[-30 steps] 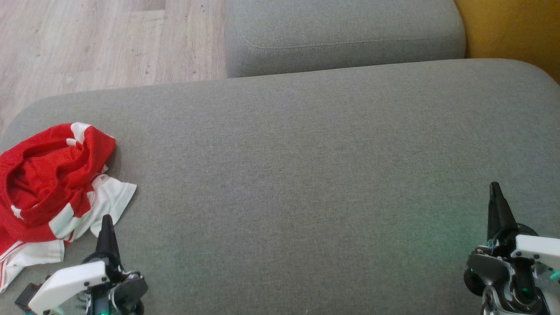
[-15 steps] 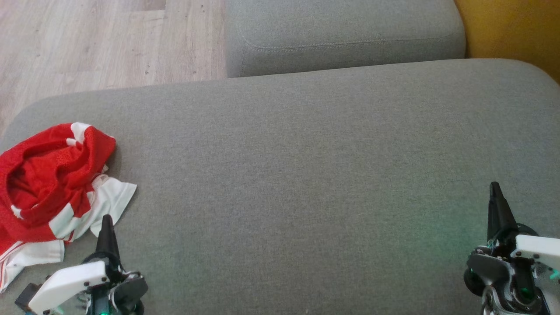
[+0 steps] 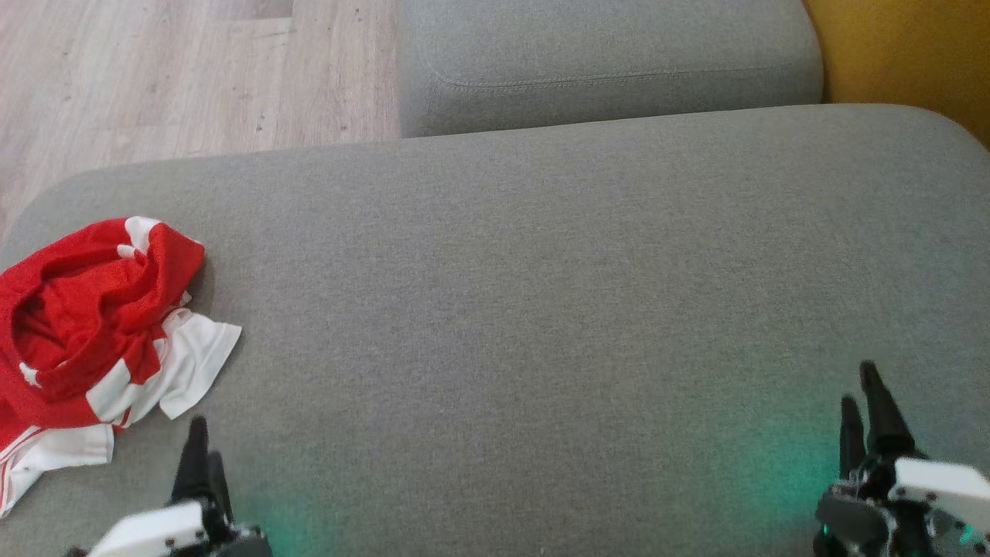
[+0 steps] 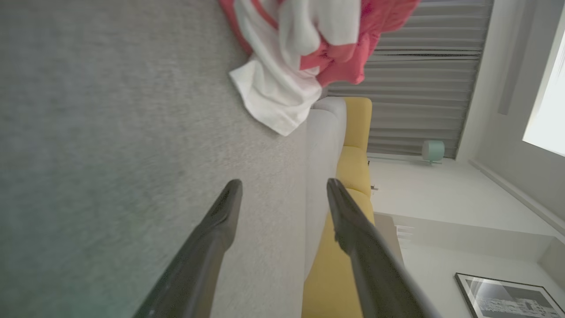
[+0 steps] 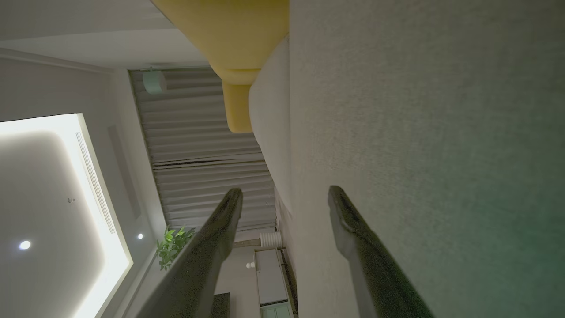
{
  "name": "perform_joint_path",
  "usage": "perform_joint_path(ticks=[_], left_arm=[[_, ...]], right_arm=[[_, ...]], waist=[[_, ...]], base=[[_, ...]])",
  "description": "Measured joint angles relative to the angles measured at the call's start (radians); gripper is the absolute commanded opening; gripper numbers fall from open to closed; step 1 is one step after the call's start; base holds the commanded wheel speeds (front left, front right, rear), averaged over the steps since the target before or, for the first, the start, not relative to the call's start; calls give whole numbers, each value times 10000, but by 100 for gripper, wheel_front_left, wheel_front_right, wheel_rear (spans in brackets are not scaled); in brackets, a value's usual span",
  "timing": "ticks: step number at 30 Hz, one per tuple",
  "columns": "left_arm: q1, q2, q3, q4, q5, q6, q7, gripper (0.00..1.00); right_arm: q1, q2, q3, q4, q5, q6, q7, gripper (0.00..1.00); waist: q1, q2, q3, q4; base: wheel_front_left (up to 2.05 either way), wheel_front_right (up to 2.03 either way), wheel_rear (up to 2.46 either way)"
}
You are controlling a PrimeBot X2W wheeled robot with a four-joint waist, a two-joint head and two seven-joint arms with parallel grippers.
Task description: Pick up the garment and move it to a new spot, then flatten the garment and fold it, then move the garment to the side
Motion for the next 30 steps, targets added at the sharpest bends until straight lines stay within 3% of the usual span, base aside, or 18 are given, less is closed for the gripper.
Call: perform_joint_path(ticks=[9, 16, 30], left_arm=[[152, -17, -140, -105, 437, 0, -224, 100], [155, -17, -226, -299, 1308, 10, -410, 100], [172, -15, -569, -796, 3122, 439, -802, 100]], right_arm=[[173, 10, 274, -27, -378, 0, -194, 100], [174, 10, 368, -161, -1317, 0, -412, 100], [179, 12, 652, -447, -3258, 0, -805, 100]], waist=[[0, 0, -25, -5], [0, 0, -54, -20], [0, 0, -139, -52]], base=[[0, 0, 0], [0, 0, 0], [0, 0, 0]])
